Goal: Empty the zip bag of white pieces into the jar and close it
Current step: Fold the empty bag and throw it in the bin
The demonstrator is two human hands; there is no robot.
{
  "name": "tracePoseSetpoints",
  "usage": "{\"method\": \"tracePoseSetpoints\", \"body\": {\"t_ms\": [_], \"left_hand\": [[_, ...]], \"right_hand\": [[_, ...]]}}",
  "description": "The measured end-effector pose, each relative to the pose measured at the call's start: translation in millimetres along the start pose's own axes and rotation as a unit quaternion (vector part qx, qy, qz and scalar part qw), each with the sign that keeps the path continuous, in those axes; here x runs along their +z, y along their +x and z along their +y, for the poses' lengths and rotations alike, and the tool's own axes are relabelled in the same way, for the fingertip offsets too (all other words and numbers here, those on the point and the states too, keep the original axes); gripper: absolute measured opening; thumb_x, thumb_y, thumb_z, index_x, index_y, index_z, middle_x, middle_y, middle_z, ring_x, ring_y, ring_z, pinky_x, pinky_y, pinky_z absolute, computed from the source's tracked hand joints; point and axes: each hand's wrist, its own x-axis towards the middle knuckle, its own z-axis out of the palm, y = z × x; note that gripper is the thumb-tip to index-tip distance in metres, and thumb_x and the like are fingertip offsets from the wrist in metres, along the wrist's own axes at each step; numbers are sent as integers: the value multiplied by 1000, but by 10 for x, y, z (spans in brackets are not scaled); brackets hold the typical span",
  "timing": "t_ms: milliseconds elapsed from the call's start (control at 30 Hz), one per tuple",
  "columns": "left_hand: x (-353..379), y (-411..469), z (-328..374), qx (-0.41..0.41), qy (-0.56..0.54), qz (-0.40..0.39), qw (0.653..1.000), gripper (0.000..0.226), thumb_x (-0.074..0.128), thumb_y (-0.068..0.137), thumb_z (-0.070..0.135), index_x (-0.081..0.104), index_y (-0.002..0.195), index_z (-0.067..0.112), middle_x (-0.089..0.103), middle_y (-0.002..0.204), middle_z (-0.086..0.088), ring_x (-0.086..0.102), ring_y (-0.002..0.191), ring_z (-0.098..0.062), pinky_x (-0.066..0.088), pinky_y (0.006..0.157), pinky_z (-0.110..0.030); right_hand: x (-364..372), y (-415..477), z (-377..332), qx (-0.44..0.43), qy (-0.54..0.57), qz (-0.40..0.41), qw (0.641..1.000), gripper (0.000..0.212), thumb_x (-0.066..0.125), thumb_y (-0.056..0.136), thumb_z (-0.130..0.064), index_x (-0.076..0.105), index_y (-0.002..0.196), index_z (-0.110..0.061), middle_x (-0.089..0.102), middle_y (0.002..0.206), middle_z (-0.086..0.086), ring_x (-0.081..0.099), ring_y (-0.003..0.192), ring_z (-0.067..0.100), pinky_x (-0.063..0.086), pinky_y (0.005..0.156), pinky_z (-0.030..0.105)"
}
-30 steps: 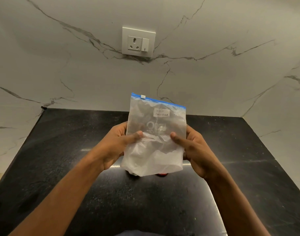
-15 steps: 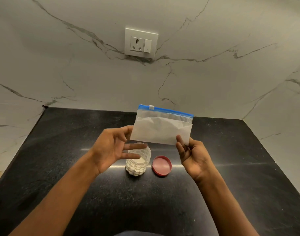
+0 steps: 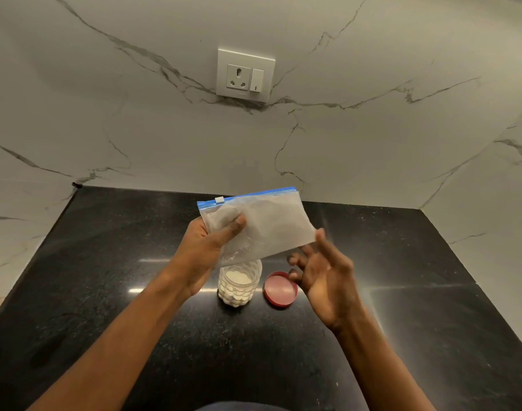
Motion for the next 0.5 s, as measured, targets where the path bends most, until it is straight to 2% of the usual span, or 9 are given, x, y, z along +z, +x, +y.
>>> {"method": "tracePoseSetpoints", "body": {"t_ms": [67, 100, 167, 233, 300, 367, 433, 467, 500], "left_hand": [[19, -11, 28, -5, -11, 0, 1000, 28, 75, 93, 25, 78, 121, 19, 79, 121, -12, 77, 111, -27, 66, 78, -39], [29, -18, 23, -10, -8, -4, 1000, 30, 76, 92, 26, 78, 121, 19, 79, 121, -12, 77, 111, -27, 66, 79, -40], [89, -42, -4, -28, 5, -20, 999, 34, 76, 91, 27, 76, 123, 18, 79, 120, -12, 77, 111, -29, 66, 81, -41], [167, -62, -43, -40, 13, -23, 999, 36, 75, 92, 25, 73, 127, 15, 79, 119, -12, 77, 110, -30, 66, 81, -41], [209, -64, -65, -41, 3, -2, 999, 33, 75, 95, 19, 72, 127, 12, 80, 116, -14, 78, 107, -32, 67, 80, -41], [220, -55, -78, -36, -7, 18, 999, 29, 75, 94, 15, 74, 123, 9, 81, 114, -15, 79, 105, -33, 67, 81, -42], [247, -53, -79, -31, -2, 30, 999, 29, 77, 92, 15, 75, 120, 10, 81, 112, -14, 79, 106, -33, 66, 85, -44], [266, -55, -86, -28, 5, 35, 999, 30, 78, 90, 19, 76, 118, 11, 82, 111, -12, 79, 105, -32, 66, 86, -45], [281, -59, -96, -24, 13, 39, 999, 31, 77, 87, 26, 76, 116, 14, 82, 109, -10, 79, 105, -31, 66, 85, -44]], "right_hand": [[69, -11, 95, -31, -90, -5, 995, 75, 88, 75, -49, 59, 140, -25, 72, 128, 5, 73, 105, 21, 61, 81, 35], [127, -8, 141, -39, -107, -15, 993, 82, 90, 73, -49, 55, 142, -23, 71, 132, 6, 71, 117, 25, 60, 89, 39], [282, 1, 195, -46, -62, -28, 997, 85, 89, 75, -48, 51, 145, -21, 69, 135, 10, 66, 126, 30, 59, 96, 44], [413, 39, 182, -59, -1, 25, 998, 72, 88, 77, -45, 56, 138, -24, 72, 130, 11, 70, 121, 28, 62, 89, 41], [492, 99, 180, -102, -2, 75, 992, 47, 81, 86, -32, 62, 129, -29, 77, 122, 6, 75, 112, 25, 64, 82, 36], [539, 146, 189, -162, -58, 81, 982, 32, 70, 96, -14, 69, 119, -36, 80, 113, -1, 77, 106, 20, 63, 78, 30], [535, 176, 203, -226, -159, 92, 957, 34, 64, 101, -3, 73, 108, -35, 79, 100, -9, 77, 94, 12, 61, 73, 22], [524, 189, 219, -253, -217, 91, 938, 33, 62, 101, -2, 71, 111, -32, 78, 98, -14, 76, 91, 8, 59, 72, 20], [503, 198, 244, -274, -274, 84, 918, 32, 61, 101, -3, 68, 122, -27, 75, 101, -20, 74, 92, 4, 59, 73, 18]]}}
